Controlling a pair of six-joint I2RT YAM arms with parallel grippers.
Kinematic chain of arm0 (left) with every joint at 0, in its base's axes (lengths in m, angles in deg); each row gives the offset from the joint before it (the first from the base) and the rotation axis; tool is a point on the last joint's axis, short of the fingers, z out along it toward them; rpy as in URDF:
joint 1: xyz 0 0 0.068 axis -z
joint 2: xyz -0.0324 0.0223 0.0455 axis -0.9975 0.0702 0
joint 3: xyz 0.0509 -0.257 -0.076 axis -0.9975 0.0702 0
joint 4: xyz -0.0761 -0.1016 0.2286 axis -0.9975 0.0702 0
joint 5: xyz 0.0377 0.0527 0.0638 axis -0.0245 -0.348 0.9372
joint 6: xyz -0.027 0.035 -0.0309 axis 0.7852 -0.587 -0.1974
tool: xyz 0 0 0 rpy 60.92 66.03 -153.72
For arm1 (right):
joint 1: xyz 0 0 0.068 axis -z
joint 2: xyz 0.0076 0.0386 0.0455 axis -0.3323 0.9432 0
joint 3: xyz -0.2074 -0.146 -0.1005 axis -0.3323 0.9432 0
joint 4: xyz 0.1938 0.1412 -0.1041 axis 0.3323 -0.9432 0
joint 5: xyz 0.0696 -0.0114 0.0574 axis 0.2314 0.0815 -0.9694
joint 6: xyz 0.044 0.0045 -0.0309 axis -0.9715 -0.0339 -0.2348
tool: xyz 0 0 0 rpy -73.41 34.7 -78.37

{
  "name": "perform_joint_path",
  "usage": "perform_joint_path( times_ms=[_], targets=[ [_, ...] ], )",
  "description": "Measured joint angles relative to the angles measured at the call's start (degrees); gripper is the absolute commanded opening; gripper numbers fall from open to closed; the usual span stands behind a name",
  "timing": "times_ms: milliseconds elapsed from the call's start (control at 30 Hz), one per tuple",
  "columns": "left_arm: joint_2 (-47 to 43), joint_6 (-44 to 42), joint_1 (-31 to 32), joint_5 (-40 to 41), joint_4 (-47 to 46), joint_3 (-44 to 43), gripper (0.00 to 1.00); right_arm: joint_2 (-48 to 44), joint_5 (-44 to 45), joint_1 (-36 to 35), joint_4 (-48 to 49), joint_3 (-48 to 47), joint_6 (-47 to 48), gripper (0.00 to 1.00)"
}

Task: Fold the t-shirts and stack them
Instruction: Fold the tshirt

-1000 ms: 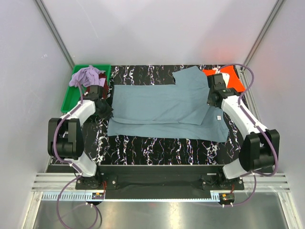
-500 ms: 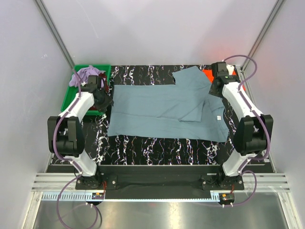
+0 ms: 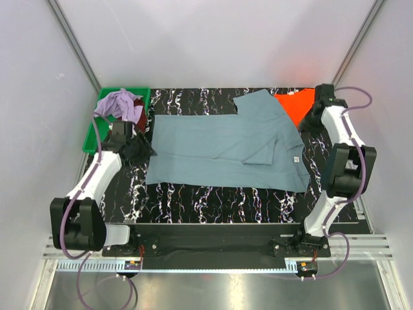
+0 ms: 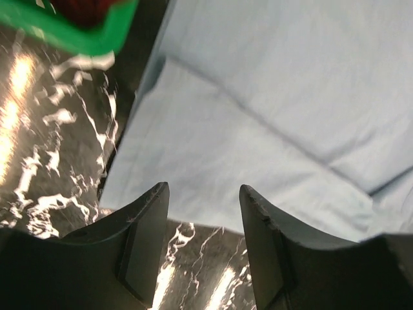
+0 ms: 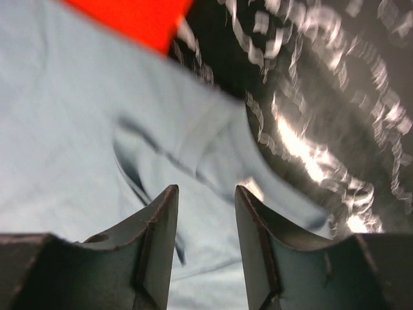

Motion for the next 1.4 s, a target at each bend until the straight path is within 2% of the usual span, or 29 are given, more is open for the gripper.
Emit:
perform_joint_path(
  times_ms=[300,467,700,1000,1100,1200,1233,1267,1367,1400],
  targets=[
    [-3.48,1.84,0.50,0.57,-0.96,12.85,0.53,-14.16,-3.69,-1.05,-4.50,20.76,-4.35,0.47],
    [-7.19,4.35,0.50,1.55,-2.25,16.31,0.53,-21.38,-4.72,-1.01,-4.42,28.59,-7.19,0.37],
    [-5.53,5.92,0.50,3.39,-5.18,18.67,0.54,-21.77,-6.91,-1.01,-0.85,37.62,-9.97,0.36],
    [-3.78,8.41,0.50,7.54,-7.58,21.70,0.52,-18.21,-0.50,-1.01,4.81,42.40,-10.14,0.36],
    [-3.10,8.98,0.50,8.37,-8.55,21.70,0.48,-17.84,1.22,-1.01,6.03,43.28,-10.16,0.36],
    [-2.49,9.64,0.50,8.31,-10.38,21.88,0.33,-17.84,1.75,-1.01,6.67,43.32,-10.14,0.36],
    [-2.25,9.86,0.50,8.22,-10.91,21.94,0.21,-17.84,1.95,-1.01,6.86,43.34,-10.16,0.36],
    [-2.03,10.10,0.50,8.13,-11.26,21.99,0.14,-17.84,2.23,-1.01,6.99,43.34,-10.16,0.36],
    [-1.42,9.81,0.57,7.98,-11.80,21.97,0.00,-17.84,2.51,-1.01,7.10,43.34,-10.16,0.35],
    [-1.42,9.81,0.63,8.04,-11.78,21.97,0.00,-17.84,2.67,-1.01,7.10,43.34,-10.16,0.35]
  ],
)
